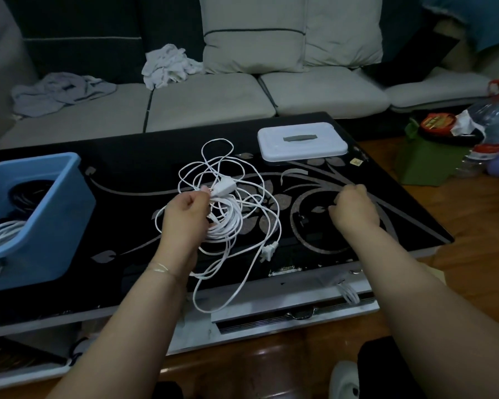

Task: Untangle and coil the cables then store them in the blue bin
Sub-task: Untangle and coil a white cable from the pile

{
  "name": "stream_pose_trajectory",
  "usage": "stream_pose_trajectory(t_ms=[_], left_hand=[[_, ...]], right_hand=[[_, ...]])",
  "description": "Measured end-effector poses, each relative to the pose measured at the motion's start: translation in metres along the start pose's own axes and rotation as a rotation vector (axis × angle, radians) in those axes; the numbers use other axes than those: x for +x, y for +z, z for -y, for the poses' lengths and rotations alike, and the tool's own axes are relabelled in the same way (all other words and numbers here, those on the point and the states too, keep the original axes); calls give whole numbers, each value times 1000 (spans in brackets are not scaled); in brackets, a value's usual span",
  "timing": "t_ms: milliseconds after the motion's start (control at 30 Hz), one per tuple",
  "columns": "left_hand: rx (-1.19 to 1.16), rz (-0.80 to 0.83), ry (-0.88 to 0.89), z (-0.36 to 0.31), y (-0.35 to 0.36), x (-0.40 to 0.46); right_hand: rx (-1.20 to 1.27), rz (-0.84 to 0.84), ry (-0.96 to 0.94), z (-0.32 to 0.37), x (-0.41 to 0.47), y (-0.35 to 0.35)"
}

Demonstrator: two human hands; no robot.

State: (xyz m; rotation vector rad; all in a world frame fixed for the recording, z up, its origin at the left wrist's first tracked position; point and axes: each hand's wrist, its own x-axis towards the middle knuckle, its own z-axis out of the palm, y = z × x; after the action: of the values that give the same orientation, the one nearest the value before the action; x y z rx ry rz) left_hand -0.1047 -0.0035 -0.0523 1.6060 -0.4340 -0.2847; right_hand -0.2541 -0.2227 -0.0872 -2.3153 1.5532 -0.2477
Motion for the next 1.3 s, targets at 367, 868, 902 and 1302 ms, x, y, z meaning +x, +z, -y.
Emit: stream_pose_trajectory(t_ms=[367, 868, 902, 1302], left_hand=[[22, 46, -8, 2, 11, -8], [242, 46, 158, 0, 15, -16], [255, 50, 170, -1, 17, -18], [339, 151, 45, 13, 19, -11]], right_hand=[[504, -193, -366, 25, -17, -24], [1371, 701, -296, 86, -100, -34], [1359, 706, -286, 89, -104, -30], [1262, 328, -411, 97, -97, -27]])
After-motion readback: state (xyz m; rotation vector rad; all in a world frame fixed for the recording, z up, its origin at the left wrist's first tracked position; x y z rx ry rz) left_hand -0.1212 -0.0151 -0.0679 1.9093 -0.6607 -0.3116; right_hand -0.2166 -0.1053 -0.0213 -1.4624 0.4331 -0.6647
